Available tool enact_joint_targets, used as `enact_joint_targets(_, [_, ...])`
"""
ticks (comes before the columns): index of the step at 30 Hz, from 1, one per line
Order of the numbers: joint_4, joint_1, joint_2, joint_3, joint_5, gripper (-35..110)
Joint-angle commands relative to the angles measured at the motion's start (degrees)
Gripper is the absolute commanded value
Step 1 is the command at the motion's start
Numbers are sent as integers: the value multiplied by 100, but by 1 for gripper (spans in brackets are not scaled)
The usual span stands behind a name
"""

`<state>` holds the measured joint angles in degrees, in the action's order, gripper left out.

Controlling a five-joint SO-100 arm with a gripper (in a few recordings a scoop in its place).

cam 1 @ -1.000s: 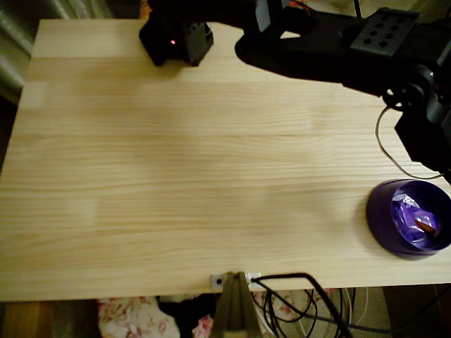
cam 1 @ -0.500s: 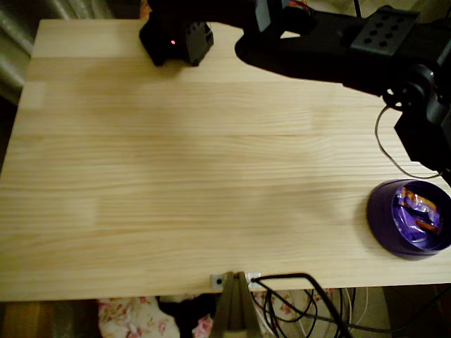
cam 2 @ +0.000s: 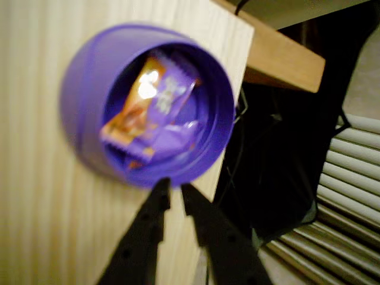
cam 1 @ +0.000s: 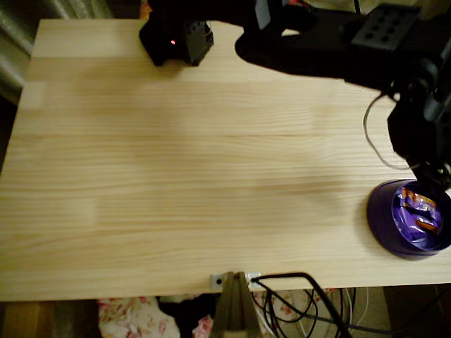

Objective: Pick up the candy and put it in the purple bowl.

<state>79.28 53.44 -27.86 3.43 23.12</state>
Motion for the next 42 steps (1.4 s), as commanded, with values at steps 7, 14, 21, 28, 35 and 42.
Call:
enact_joint_targets(7, [2013, 26, -2733, 668, -9, 0])
enact_joint_targets(14, [2145, -105, -4966, -1749, 18, 0])
enact_joint_targets(21, [2145, -457, -6732, -3261, 62, 0])
enact_joint_targets(28, [2145, -1187, -8024, -4843, -70, 0])
enact_joint_targets(35, [1547, -2188, -9246, -6759, -501, 0])
enact_joint_targets(42, [272, -3050, -10951, -9668, -949, 0])
